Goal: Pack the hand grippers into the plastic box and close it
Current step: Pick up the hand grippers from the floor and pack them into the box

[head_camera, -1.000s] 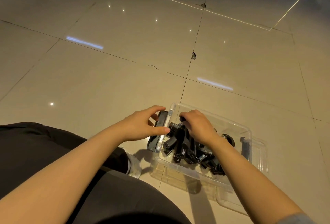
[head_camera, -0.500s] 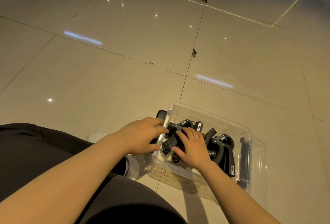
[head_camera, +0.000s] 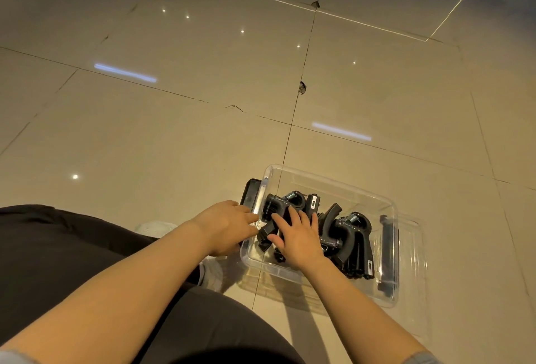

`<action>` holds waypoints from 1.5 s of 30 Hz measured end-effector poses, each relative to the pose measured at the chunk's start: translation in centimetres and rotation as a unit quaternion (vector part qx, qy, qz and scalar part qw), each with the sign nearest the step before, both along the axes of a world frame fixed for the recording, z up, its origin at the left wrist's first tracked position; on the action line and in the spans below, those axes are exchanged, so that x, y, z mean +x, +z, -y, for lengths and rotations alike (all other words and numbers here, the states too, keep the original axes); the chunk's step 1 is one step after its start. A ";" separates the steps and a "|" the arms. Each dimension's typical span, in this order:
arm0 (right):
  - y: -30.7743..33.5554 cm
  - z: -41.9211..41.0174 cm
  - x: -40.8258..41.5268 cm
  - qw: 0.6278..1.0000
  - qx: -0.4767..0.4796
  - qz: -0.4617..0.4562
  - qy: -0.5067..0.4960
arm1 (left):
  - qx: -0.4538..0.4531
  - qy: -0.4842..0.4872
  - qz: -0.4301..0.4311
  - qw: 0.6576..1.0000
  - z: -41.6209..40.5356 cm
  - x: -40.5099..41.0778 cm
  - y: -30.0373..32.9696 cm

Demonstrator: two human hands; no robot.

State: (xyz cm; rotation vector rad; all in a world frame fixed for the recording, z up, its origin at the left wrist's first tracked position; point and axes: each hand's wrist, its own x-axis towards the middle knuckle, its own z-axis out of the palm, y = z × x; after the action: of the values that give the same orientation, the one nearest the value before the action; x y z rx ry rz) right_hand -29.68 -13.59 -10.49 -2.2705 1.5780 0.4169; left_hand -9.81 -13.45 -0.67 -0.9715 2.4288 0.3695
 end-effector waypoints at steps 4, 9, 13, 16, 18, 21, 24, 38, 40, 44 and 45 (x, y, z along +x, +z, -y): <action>1.6 -0.8 -0.4 0.997 -0.005 0.055 -0.049 | -0.053 0.061 -0.109 0.991 0.7 0.0 2.2; 5.9 -1.1 -1.0 0.966 -0.045 0.171 -0.189 | -0.097 0.181 -0.234 0.950 2.3 1.6 5.7; 10.4 1.1 2.3 0.929 -0.082 0.262 -0.246 | -0.140 0.267 -0.344 0.889 2.9 5.8 8.0; 13.5 3.1 9.4 0.917 -0.074 0.310 -0.240 | -0.162 0.323 -0.387 0.848 1.5 11.5 9.1; 15.0 4.6 15.5 0.914 -0.070 0.343 -0.204 | -0.183 0.356 -0.401 0.824 0.3 16.2 8.3; 17.6 6.6 24.8 0.921 -0.091 0.357 -0.126 | -0.187 0.458 -0.438 0.750 -1.1 23.0 7.2; 20.0 7.5 32.2 0.925 -0.136 0.353 -0.037 | -0.181 0.560 -0.525 0.614 -0.9 28.7 8.0; 31.4 4.6 56.7 0.891 -0.078 0.435 0.102 | -0.271 0.552 -0.480 0.625 -4.9 55.4 19.9; 32.5 4.0 59.5 0.888 -0.074 0.440 0.109 | -0.274 0.561 -0.476 0.620 -5.2 58.8 20.4; 32.5 4.4 64.0 0.899 -0.059 0.420 0.113 | -0.261 0.553 -0.461 0.643 -4.6 62.9 20.7; 32.1 5.1 65.2 0.905 -0.057 0.404 0.119 | -0.260 0.546 -0.453 0.655 -4.2 63.7 20.8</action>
State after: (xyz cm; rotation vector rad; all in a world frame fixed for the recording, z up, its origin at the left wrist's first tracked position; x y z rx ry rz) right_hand 35.52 -18.69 21.57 -2.2614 0.9141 -0.5290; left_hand 53.91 -9.26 20.10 -3.1520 2.3394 0.6698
